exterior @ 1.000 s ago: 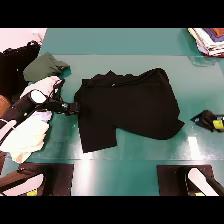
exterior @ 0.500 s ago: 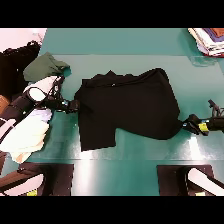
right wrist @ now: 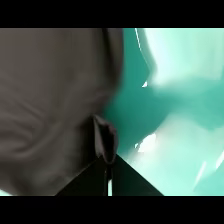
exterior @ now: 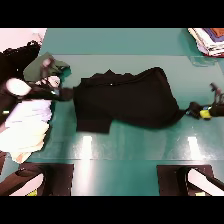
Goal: Fold the shirts.
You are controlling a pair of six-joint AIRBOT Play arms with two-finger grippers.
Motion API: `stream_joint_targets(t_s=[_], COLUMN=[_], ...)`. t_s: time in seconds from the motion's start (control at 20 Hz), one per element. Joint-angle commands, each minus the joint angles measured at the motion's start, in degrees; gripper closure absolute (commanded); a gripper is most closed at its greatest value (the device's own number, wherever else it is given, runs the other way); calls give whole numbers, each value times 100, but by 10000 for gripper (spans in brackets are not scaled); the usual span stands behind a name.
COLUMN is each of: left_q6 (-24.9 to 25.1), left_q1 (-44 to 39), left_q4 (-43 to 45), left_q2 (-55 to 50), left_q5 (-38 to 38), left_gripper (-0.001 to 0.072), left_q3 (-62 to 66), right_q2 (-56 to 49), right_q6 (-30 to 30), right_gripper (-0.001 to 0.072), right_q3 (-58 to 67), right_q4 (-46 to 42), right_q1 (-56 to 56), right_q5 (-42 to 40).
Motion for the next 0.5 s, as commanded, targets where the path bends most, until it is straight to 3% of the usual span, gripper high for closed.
stream_joint_targets(t_s=[0.0,0.25,0.45], left_q6=[-35,-39,-109], left_q1=[280,413,413], left_q4=[160,407,391], left_q2=[997,1545,1543], left_q5=[-435,-339,-258], left_gripper=[679,679,680], left_q3=[1259,3930,5661], right_q2=[782,1582,1856], right_q6=[7,2,2], right_gripper=[697,697,698], right_q3=[1196,3641,5324], right_q4=[225,328,-127], right_q1=[44,44,42], right_q5=[-87,-525,-511])
